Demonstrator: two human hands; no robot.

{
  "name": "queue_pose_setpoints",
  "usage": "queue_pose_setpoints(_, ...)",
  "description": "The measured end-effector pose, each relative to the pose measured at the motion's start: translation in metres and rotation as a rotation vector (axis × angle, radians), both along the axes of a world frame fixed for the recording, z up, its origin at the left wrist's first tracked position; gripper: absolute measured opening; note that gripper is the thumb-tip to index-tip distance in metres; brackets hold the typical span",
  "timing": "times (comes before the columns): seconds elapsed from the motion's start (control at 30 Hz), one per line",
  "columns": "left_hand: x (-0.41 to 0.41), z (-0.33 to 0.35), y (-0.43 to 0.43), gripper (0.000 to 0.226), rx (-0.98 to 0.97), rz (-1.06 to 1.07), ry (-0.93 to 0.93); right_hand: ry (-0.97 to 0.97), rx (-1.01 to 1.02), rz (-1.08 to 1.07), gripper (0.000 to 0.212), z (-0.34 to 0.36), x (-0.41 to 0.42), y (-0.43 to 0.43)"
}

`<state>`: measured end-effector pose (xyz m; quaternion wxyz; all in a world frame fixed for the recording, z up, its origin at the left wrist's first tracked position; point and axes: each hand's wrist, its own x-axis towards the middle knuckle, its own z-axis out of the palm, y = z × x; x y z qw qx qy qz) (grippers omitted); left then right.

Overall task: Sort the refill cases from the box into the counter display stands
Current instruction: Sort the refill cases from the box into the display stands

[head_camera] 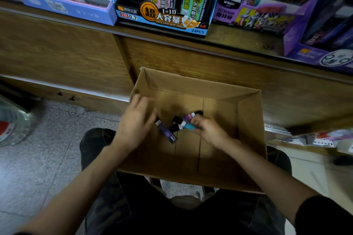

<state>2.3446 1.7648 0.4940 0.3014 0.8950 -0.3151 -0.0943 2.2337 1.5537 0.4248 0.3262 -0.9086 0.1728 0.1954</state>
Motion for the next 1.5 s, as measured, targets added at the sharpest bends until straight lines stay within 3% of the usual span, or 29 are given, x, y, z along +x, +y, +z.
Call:
queue_pose_setpoints(0.07,-0.012,-0.012,-0.020,0.032,0.017,0.041,0.223,-0.048,-0.028,-0.038,0.024,0.001,0.014,-0.015)
queue_pose_setpoints(0.17,-0.020,-0.038,-0.039,0.041,0.042,0.279,0.490,-0.033,0.003,-0.042,0.020,-0.003,0.029,-0.024)
queue_pose_setpoints(0.3,-0.021,-0.071,-0.045,0.063,0.233,0.524,0.661,0.002,-0.039,-0.039,0.025,-0.018,0.034,-0.027)
queue_pose_setpoints(0.4,-0.024,-0.085,-0.049,0.071,0.374,0.574,0.621,-0.021,-0.116,0.036,0.042,-0.022,0.039,-0.030)
queue_pose_setpoints(0.47,-0.027,-0.090,-0.052,0.070,0.414,0.555,0.560,-0.037,-0.071,0.012,0.043,-0.023,0.043,-0.030)
queue_pose_setpoints(0.57,-0.027,-0.097,-0.053,0.057,0.372,0.485,0.521,-0.003,0.022,-0.061,0.044,-0.020,0.048,-0.032)
queue_pose_setpoints(0.73,-0.028,-0.101,-0.051,0.044,0.317,0.458,0.508,0.074,-0.121,0.162,0.045,-0.022,0.044,-0.033)
queue_pose_setpoints(0.9,-0.031,-0.104,-0.046,0.035,0.290,0.427,0.468,0.154,-0.006,0.047,0.035,-0.024,0.037,-0.026)
queue_pose_setpoints(1.03,-0.031,-0.102,-0.047,0.049,0.313,0.421,0.454,0.150,0.040,-0.010,0.033,-0.021,0.035,-0.027)
queue_pose_setpoints(1.13,-0.028,-0.099,-0.050,0.053,0.341,0.381,0.413,0.080,0.065,-0.169,0.039,-0.015,0.028,-0.036)
queue_pose_setpoints(1.37,-0.021,-0.095,-0.060,0.037,0.377,0.331,0.357,-0.001,0.220,-0.464,0.027,-0.007,-0.012,-0.051)
queue_pose_setpoints(1.5,-0.020,-0.092,-0.067,0.033,0.300,0.311,0.337,-0.007,0.305,-0.576,0.032,-0.005,-0.029,-0.041)
